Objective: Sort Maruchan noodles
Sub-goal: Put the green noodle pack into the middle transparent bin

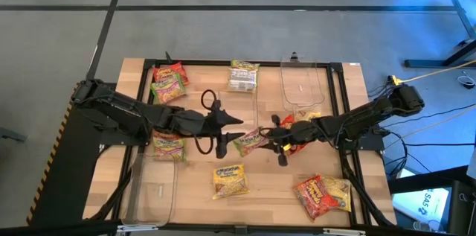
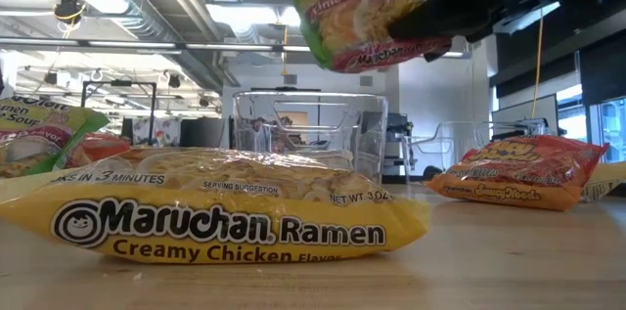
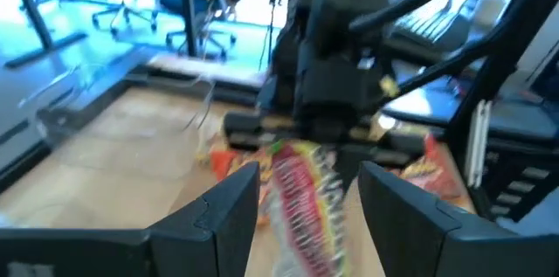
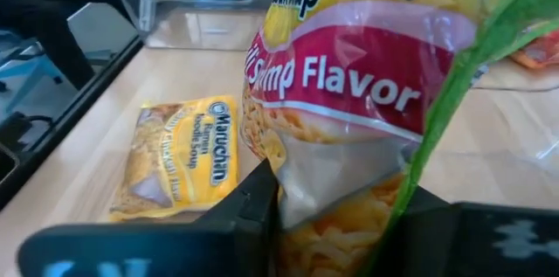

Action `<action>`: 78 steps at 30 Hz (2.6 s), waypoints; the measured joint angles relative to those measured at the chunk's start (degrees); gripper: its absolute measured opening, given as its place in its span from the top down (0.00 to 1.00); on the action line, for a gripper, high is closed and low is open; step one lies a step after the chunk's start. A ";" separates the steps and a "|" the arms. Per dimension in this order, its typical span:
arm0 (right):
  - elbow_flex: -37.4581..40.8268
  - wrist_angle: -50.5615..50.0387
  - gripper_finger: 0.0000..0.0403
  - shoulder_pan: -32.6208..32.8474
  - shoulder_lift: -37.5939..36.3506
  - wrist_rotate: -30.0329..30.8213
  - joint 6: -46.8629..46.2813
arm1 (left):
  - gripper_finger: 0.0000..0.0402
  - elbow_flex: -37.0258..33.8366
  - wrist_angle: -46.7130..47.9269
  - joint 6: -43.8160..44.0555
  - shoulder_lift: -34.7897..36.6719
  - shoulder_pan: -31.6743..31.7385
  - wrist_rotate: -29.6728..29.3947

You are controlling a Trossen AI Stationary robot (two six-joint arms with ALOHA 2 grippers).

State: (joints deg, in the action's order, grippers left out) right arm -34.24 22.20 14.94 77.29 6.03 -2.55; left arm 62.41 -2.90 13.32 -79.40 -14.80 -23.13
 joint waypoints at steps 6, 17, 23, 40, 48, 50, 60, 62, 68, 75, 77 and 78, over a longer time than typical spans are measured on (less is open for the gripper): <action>-0.02 0.28 0.80 0.04 0.01 0.93 1.57 | 0.42 0.00 -0.06 0.26 -0.02 2.63 5.58; -2.81 -2.26 0.80 0.04 0.01 4.50 4.77 | 0.28 -0.05 2.23 4.61 -1.34 5.74 13.97; -6.90 -6.57 0.80 0.04 0.01 5.56 6.41 | 0.28 -0.14 4.22 7.58 -2.55 5.53 16.54; -9.51 -5.49 0.79 0.04 0.62 5.85 7.42 | 0.49 -0.07 7.57 4.99 -2.54 5.47 16.71; -9.53 -5.65 0.70 0.04 0.73 6.46 7.33 | 0.72 -0.07 7.63 2.94 -2.54 5.50 17.96; -9.53 -5.75 0.63 0.04 0.73 6.51 7.37 | 0.74 -0.07 7.73 2.80 -2.54 5.52 18.01; -12.79 -31.80 0.41 0.07 -11.41 8.10 5.69 | 0.74 -0.09 13.59 -0.49 -0.04 7.67 16.07; -11.86 -36.84 0.40 0.09 -15.28 8.40 4.22 | 0.74 -0.09 15.33 -3.05 0.17 9.10 14.66; -2.80 -36.68 0.41 0.09 -24.59 8.40 0.15 | 0.74 -0.07 19.83 -12.05 -1.26 17.42 14.60; 5.20 -29.11 0.41 0.09 -26.98 9.24 -0.26 | 0.74 -0.07 19.44 -20.97 -5.06 28.82 22.75; 6.51 -27.11 0.41 0.07 -26.83 9.96 -0.22 | 0.74 -0.07 18.53 -22.59 -6.56 31.07 24.78; 7.20 -26.33 0.41 0.07 -26.79 10.30 -0.20 | 0.74 -0.07 18.15 -23.16 -7.22 32.05 25.86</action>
State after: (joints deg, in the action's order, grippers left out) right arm -27.04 -4.12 15.00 50.50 16.33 -2.75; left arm 62.35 15.25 -9.84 -86.62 17.25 2.74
